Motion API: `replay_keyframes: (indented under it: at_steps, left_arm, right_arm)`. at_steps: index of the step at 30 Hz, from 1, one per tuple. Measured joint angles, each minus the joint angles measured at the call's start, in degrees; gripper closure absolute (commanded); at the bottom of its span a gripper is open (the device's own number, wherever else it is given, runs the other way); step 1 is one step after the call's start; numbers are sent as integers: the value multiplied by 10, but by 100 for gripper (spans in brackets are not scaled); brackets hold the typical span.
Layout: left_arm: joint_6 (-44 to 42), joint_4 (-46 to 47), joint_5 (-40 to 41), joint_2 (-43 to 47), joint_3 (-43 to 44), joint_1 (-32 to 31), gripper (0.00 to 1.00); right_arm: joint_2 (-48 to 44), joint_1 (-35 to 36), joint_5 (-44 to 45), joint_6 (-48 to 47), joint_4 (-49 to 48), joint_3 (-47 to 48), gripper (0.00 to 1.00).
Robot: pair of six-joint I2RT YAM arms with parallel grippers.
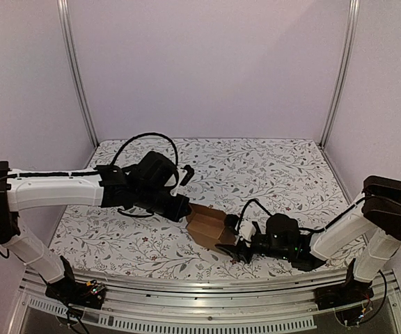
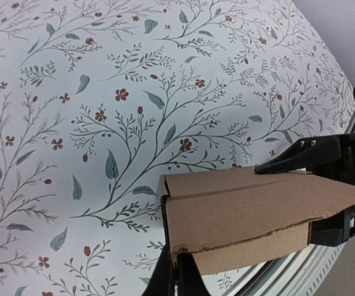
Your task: Fold the paper box
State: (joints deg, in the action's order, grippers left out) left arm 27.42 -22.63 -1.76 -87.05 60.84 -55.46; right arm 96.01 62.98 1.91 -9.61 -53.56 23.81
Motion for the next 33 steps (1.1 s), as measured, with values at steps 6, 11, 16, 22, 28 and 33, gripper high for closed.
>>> replay_keyframes:
  at_steps: [6, 11, 16, 22, 28, 33]
  left_arm:
    - [-8, 0, 28, -5, 0, -11, 100]
    - [-10, -4, 47, -13, 0, -25, 100]
    - [-7, -10, 73, -31, 0, -45, 100]
    - [0, -7, 82, -39, 0, -65, 100]
    - [14, -5, 82, -39, 0, -78, 100]
    - [33, -3, 86, -40, 1, -79, 100]
  right_arm:
    - [6, 0, 7, 6, -9, 0, 63]
    - [11, 0, 14, 17, -23, -6, 57]
    - [19, 0, 24, 31, -47, -15, 40]
    - [19, 1, 36, 44, -55, -17, 14]
    - [-4, 1, 42, 49, -35, -17, 1]
    - [-73, 1, 40, 57, 21, -20, 1]
